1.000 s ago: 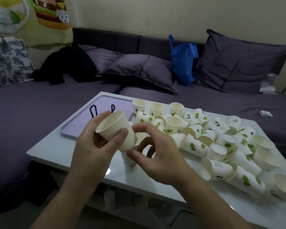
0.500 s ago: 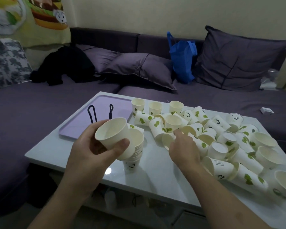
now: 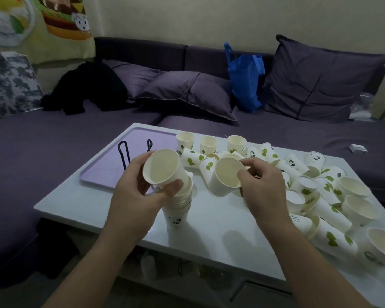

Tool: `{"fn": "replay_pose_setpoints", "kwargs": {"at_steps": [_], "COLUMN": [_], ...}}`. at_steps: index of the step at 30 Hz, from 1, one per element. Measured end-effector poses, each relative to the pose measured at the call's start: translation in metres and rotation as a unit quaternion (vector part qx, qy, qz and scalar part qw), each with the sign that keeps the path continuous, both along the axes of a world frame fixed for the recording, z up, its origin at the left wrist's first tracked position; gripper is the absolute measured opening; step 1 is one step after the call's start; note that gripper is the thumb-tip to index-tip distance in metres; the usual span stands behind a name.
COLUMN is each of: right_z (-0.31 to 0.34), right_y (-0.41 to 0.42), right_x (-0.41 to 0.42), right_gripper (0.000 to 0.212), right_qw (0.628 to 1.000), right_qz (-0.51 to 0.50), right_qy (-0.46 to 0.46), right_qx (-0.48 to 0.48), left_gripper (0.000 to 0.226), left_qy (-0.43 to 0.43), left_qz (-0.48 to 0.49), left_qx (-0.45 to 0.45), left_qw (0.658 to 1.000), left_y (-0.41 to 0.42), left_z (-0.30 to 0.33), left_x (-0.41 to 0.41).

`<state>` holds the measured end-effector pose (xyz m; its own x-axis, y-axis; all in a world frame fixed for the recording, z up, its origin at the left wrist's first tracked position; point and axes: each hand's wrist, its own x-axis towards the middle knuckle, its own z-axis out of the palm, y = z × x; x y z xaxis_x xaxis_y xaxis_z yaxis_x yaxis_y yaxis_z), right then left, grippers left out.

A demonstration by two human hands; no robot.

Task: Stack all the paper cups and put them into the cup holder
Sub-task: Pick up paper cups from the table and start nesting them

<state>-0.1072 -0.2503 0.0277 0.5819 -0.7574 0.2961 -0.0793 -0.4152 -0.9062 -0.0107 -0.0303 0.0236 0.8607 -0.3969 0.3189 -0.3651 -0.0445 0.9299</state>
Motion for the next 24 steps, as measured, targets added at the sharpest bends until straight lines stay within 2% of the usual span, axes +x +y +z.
{"fn": "replay_pose_setpoints", "kwargs": {"at_steps": [3, 6, 9, 12, 18, 21, 24], "right_z": [0.006, 0.02, 0.027, 0.025, 0.007, 0.004, -0.002], "right_y": [0.0, 0.005, 0.016, 0.031, 0.048, 0.048, 0.037], "right_x": [0.0, 0.002, 0.011, 0.024, 0.043, 0.044, 0.043], "right_gripper": [0.022, 0.018, 0.02, 0.02, 0.013, 0.026, 0.02], "right_qw": [0.993, 0.973, 0.958, 0.963, 0.989, 0.987, 0.991], "right_qz": [0.02, 0.051, 0.084, 0.113, 0.13, 0.154, 0.12], "right_qy": [-0.085, -0.167, -0.196, -0.171, -0.069, -0.033, -0.022], "right_qx": [0.073, 0.149, 0.189, 0.173, 0.018, 0.028, 0.05], "left_gripper": [0.078, 0.095, 0.097, 0.085, 0.08, 0.082, 0.08], "left_qy": [-0.002, 0.015, 0.037, 0.054, 0.05, 0.046, 0.041], "left_qz": [-0.01, -0.018, -0.022, -0.023, -0.019, -0.013, -0.002], "left_qx": [0.058, 0.124, 0.145, 0.146, 0.155, 0.156, 0.151], "left_qw": [0.998, 0.992, 0.988, 0.988, 0.986, 0.987, 0.988], "left_y": [-0.003, -0.004, -0.004, -0.004, -0.007, -0.008, -0.008], "left_z": [-0.006, -0.012, -0.016, -0.018, -0.02, -0.022, -0.023], "left_x": [0.001, 0.002, 0.003, 0.003, 0.004, 0.006, 0.011]}}
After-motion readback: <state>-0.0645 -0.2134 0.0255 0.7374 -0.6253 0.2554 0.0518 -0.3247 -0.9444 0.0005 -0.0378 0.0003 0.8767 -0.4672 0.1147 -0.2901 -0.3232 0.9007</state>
